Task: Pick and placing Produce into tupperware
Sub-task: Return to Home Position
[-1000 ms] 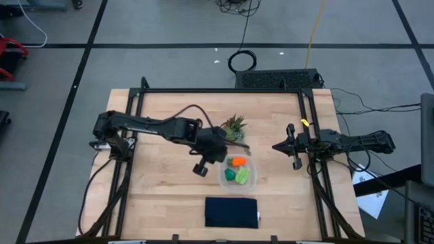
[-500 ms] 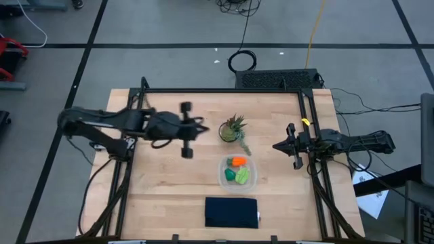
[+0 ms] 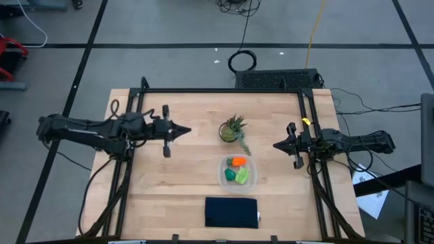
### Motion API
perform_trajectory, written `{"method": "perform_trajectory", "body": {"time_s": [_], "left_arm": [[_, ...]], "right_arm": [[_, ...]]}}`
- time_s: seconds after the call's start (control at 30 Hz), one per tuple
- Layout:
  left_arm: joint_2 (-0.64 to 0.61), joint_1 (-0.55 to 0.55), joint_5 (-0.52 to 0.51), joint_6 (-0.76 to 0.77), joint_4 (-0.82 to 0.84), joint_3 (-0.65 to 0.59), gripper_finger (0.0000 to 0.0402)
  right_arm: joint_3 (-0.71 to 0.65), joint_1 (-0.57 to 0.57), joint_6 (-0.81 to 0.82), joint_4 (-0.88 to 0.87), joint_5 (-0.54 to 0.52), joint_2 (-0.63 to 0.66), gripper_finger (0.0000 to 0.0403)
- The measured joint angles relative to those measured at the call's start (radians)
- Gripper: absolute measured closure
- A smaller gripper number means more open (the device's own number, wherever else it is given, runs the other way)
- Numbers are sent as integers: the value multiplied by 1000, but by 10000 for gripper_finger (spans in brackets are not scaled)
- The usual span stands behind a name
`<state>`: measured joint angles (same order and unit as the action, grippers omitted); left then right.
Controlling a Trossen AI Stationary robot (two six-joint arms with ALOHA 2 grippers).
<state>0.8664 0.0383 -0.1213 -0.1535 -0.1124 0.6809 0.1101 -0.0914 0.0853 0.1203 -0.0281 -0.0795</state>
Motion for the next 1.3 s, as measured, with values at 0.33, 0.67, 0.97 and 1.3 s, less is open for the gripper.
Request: {"method": "perform_trajectory", "body": {"time_s": [0.33,0.67,0.97,1.3], "left_arm": [[-174,18,-84,-82,-97,-164,401],[-465,43,-36,-27,-99,-414,401],[-573,159,-24,-110,-123,-533,401],[-618,171,-6,-178,-127,-554,401]], "right_arm": [[0,0,-8,33,-4,4,403],[0,0,5,25,1,8,403],[0,-1,34,14,6,8,403],[0,-2,26,6,7,8,403]]}}
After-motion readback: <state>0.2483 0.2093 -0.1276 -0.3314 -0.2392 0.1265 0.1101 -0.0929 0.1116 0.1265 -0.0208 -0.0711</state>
